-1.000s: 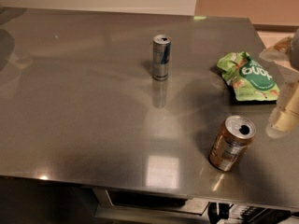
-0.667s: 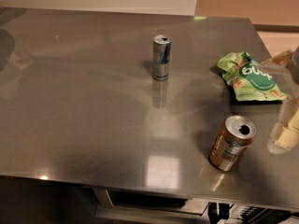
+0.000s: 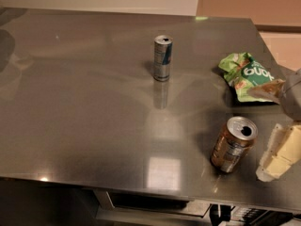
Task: Knock orange can over
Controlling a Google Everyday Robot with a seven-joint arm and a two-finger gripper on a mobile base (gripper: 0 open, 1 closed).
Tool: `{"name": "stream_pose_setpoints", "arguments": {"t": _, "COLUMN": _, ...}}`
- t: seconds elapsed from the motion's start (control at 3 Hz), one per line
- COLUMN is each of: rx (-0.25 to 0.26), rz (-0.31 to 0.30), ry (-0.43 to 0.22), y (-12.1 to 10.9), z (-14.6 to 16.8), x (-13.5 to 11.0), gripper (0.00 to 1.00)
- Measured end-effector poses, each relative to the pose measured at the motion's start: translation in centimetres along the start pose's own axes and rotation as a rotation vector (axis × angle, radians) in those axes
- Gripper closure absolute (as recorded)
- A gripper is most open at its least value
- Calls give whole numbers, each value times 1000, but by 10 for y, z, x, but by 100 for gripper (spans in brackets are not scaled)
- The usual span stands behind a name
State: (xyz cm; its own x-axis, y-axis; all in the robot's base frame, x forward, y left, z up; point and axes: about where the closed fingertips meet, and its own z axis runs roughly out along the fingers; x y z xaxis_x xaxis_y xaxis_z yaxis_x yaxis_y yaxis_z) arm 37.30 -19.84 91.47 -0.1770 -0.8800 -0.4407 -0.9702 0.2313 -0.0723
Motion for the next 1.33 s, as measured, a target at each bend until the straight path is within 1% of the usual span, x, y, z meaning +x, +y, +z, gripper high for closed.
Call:
{"name": "stream_pose_setpoints", "arguments": {"t": 0.33, "rx": -16, "rz": 22, "ry": -47, "y": 2, "z": 12, "x": 1, "gripper": 0}}
{"name": "stream_pose_setpoints", "arguments": {"t": 1.0, "rx": -21, "rz": 68, "ry": -184, "y": 10, "z": 27, "x": -6, "gripper": 0}}
{"name": "stream_pose_setpoints", "arguments": {"t": 1.33, "rx": -26, "rz": 75, "ry": -225, "y": 13, "z": 35, "x": -12, "gripper": 16}}
